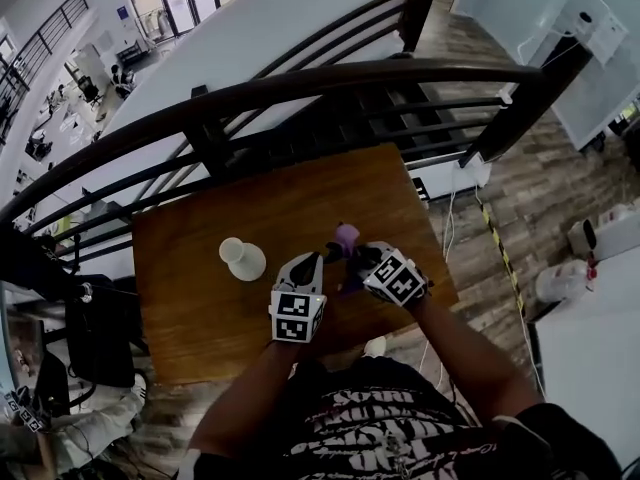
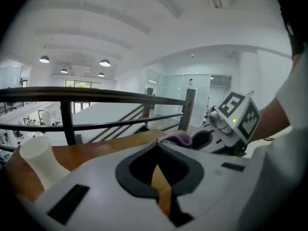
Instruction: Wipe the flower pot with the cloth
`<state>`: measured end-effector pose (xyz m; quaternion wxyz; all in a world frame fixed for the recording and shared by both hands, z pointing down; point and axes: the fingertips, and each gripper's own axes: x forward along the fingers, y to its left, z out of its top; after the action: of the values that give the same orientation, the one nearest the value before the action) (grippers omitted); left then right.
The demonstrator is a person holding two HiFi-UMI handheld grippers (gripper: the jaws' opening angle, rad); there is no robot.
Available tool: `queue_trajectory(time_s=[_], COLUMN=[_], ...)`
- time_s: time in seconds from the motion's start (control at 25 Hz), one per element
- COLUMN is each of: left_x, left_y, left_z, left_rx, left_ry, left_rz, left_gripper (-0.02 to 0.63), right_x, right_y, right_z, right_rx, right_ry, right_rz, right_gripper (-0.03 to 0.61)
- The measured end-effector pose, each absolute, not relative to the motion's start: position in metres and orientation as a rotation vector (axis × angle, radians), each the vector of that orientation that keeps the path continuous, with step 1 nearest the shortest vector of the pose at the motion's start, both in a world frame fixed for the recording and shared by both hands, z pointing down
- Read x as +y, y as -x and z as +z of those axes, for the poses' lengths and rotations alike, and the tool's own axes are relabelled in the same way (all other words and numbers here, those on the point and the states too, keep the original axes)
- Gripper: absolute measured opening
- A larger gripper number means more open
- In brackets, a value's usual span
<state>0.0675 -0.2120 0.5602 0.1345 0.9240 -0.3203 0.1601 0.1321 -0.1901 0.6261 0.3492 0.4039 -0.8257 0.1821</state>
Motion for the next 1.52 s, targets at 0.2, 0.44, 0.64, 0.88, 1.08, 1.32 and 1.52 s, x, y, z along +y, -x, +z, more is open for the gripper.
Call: queue_trajectory(time_s=[0.2, 0.44, 0.64, 0.88, 1.08, 1.32, 1.52], left_x=[-0.191, -0.171, -0.154, -0.146, -0.155, -0.156, -0.153], left_y=[-0.122, -0.164, -0.173, -0.158, -0.140, -0.130, -0.113], left_z=[0.599, 0.630, 0.649, 0.670, 0.694, 0.710, 0.720], left_rx=[-0.870, -0.879, -0.925, -0.935, -0.932, -0.893, -0.895], left_ry=[-2.617, -2.549, -2.490, -2.456, -2.431, -2.409, -2.391], left_rz=[0.541, 0.587, 0.620, 0.703, 0.766, 0.809, 0.828], left_gripper=[-0.002, -0.002, -0.002, -0.002, -0.002, -0.002, -0.002], right_x=[-0.176, -0.150, -0.138, -0.135, -0.138, -0.133, -0.132], right_y=[-0.195, -0.245, -0.265, -0.264, -0.258, -0.248, -0.241], right_z=[0.636, 0.645, 0.661, 0.681, 0.710, 0.739, 0.756], right_rx=[-2.133, -2.125, -2.127, -2.104, -2.052, -1.962, -1.951], right_ry=[-1.121, -1.108, -1.060, -1.044, -1.042, -0.996, -0.975], right_rz=[0.494, 0.526, 0.532, 0.560, 0.606, 0.637, 0.652], right_gripper=[0.081, 0.081, 0.081, 0.081, 0.081, 0.083, 0.134])
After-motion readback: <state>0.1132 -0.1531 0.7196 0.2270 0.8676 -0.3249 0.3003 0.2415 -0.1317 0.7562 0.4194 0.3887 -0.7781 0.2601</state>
